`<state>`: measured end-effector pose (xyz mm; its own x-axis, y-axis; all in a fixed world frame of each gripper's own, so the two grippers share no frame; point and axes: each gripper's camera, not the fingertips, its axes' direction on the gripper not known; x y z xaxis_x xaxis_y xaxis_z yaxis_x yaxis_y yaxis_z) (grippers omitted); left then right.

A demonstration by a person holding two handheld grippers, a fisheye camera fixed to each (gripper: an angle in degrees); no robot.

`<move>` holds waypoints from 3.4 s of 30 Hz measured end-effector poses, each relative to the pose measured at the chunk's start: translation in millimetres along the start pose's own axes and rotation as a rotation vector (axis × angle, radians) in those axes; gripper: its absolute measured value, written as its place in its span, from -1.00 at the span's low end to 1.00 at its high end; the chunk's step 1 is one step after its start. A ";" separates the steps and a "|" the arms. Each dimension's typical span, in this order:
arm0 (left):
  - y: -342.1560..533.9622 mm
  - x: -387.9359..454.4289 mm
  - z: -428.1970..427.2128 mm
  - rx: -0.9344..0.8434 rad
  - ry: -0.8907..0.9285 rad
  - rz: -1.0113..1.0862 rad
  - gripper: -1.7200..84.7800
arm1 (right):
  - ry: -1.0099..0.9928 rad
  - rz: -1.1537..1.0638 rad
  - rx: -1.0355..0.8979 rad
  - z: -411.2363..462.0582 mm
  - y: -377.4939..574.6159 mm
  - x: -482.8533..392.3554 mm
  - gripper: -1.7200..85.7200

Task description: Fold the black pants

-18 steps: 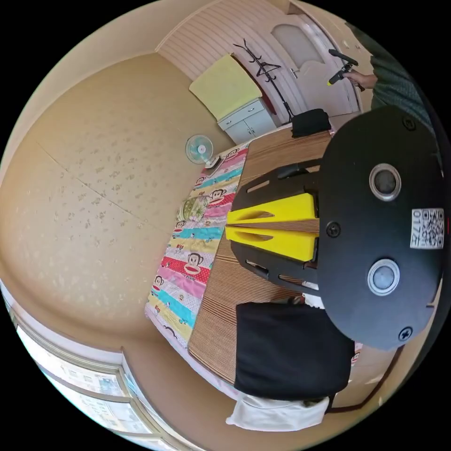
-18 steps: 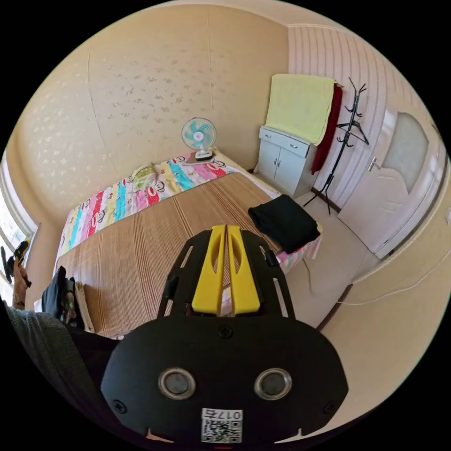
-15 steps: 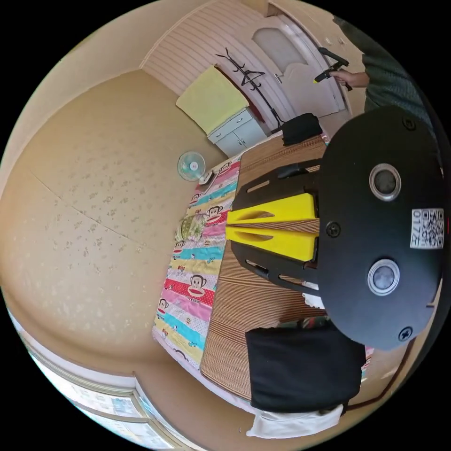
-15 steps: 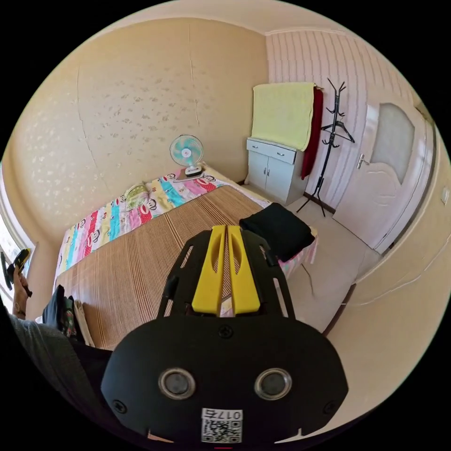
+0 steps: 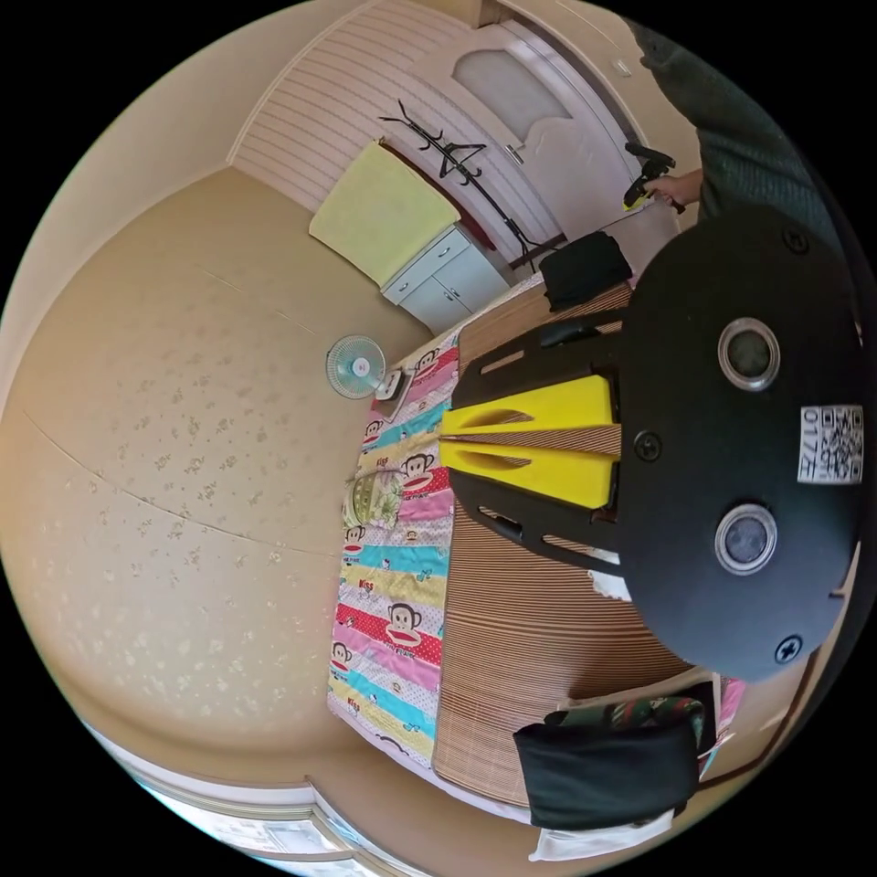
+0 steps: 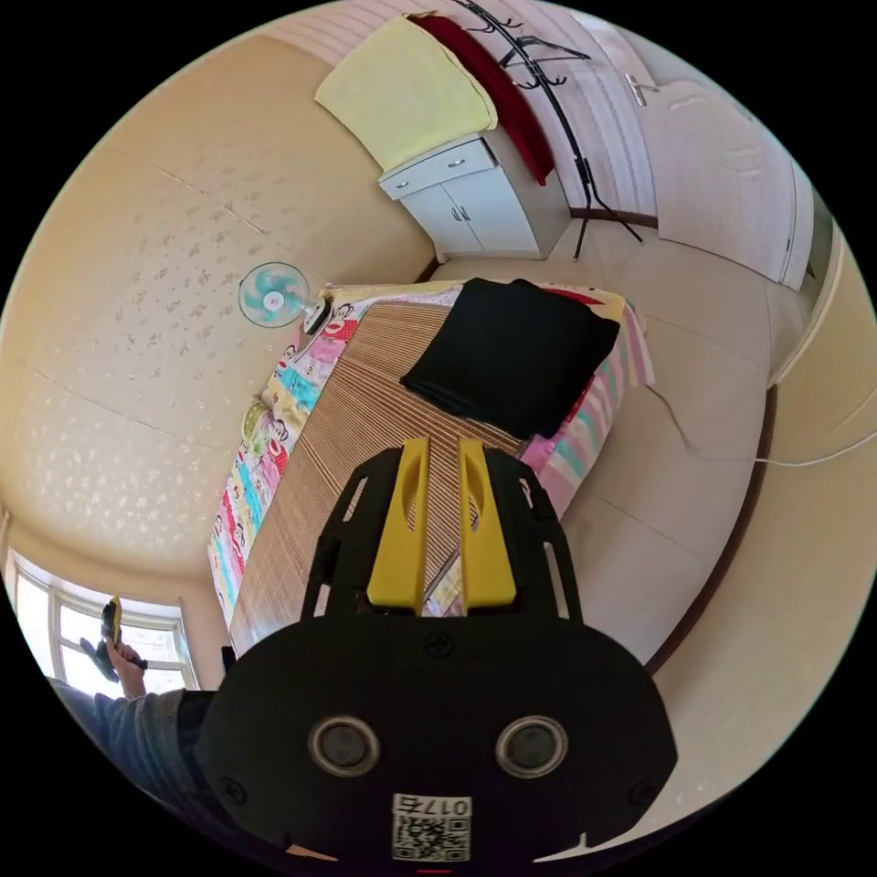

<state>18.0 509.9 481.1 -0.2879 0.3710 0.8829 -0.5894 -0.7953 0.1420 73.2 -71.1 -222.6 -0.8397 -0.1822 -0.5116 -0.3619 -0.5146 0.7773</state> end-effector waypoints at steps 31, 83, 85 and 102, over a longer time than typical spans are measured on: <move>71.6 60.7 197.9 -0.123 -0.019 -0.282 -0.84 | -0.699 -0.882 -0.858 220.7 -208.7 -200.1 -0.93; 91.1 154.1 189.8 -0.197 0.574 0.178 -0.95 | -1.204 -1.115 -0.317 -129.7 48.8 -196.5 -0.88; 83.6 146.0 158.2 -0.147 0.587 0.183 -0.95 | -1.081 -1.125 -0.253 -128.4 76.2 -171.0 -0.80; 14.0 96.8 -162.6 0.365 0.686 0.306 -0.96 | -0.936 -1.432 0.356 -270.9 311.5 -285.1 -0.76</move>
<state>-140.9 612.7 495.8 -0.8611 0.2289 0.4540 -0.1628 -0.9701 0.1802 309.5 -406.4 66.2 0.3112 0.7817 -0.5404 -0.9184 0.3936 0.0405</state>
